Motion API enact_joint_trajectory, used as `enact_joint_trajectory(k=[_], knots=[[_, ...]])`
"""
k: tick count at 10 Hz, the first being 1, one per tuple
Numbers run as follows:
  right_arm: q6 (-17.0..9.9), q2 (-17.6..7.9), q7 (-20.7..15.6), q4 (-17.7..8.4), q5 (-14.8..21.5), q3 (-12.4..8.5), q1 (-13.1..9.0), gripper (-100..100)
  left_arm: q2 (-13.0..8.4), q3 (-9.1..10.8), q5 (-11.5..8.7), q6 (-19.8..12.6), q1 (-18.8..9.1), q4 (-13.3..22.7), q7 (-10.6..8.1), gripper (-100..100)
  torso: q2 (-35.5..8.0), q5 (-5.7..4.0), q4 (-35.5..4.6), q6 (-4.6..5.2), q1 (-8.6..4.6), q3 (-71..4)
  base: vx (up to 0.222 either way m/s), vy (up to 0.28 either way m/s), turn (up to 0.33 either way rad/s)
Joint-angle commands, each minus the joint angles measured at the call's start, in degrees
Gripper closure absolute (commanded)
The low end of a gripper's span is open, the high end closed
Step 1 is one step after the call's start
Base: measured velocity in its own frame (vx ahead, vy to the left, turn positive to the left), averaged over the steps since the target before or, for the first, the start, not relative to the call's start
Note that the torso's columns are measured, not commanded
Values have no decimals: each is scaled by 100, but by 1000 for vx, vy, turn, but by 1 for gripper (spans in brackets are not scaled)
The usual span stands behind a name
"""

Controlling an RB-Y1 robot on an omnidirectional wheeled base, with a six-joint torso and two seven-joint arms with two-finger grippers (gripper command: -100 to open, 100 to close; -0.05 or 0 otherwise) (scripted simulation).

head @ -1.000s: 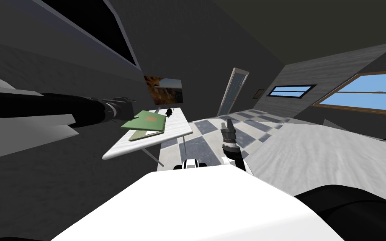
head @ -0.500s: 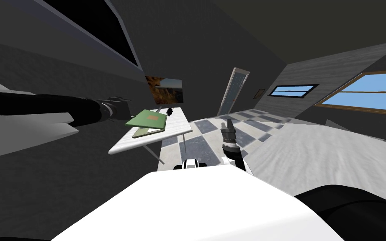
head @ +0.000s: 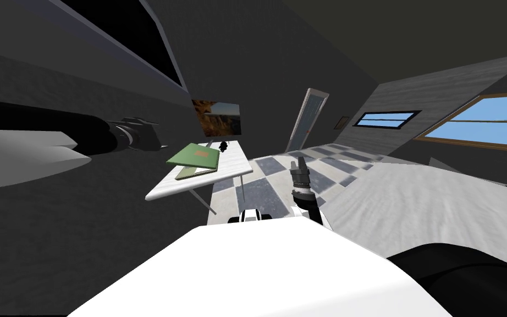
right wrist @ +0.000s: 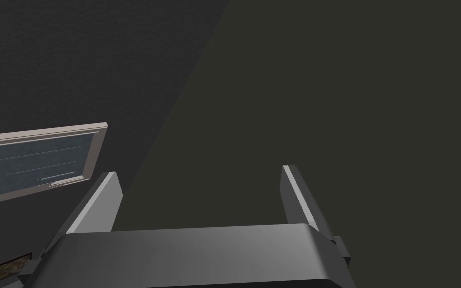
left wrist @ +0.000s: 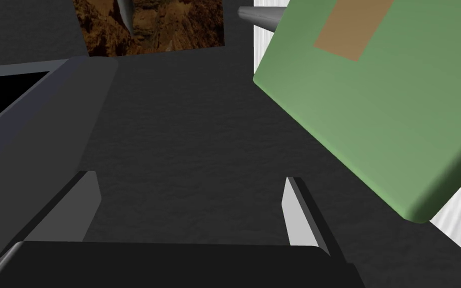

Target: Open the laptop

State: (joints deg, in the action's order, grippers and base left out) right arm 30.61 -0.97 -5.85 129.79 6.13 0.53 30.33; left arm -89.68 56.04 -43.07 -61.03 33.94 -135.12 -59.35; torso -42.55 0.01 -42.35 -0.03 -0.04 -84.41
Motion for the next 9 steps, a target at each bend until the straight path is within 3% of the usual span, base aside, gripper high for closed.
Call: enact_joint_trajectory(k=[1, 2, 3, 5, 6, 7, 8, 9], knots=[[0, 0, 0, 0, 0, 0, -1, 0, 437, -469, 5, 174, -466, 485, 450, -100, -9, -3, -6, 1, -1, 9, -58, -16, -16], [0, 0, 0, 0, 0, 0, 0, 0, 437, -628, 5, 174, -643, 631, 608, -100, 10, 6, -2, -4, 15, 0, -10, -6, 1], [0, 0, 0, 0, 0, 0, 1, 0, 437, -661, 5, 174, -820, 771, 676, -100, 31, 11, 5, -4, 26, -14, 7, 0, 6], [0, -1, 0, 0, 0, 0, 1, 0, 437, -661, 5, 174, -1150, 1060, 676, -100, 36, 15, 10, 4, 32, -19, 8, 1, 5], [0, -1, 0, 0, 0, 0, 1, 0, 437, -661, 5, 174, -1181, 1066, 676, -100, 32, 15, 9, 6, 32, -17, 0, 0, 0], [0, 0, 0, 0, 0, 0, 1, 0, 758, -886, 67, 432, -1408, 1303, 1022, -100, 32, 12, 10, 11, 32, -20, -96, -15, 53], [0, 0, 0, 0, 0, 0, 0, 0, 880, -1050, 67, 439, -1588, 1457, 1116, -100, 5, 17, 1, 2, 32, -1, -121, -29, 16], [0, 0, 0, 0, 0, 0, 0, 0, 977, -1179, 67, 439, -1750, 1637, 1324, -100, -10, 20, -8, -6, 34, 16, -62, -24, -8]])
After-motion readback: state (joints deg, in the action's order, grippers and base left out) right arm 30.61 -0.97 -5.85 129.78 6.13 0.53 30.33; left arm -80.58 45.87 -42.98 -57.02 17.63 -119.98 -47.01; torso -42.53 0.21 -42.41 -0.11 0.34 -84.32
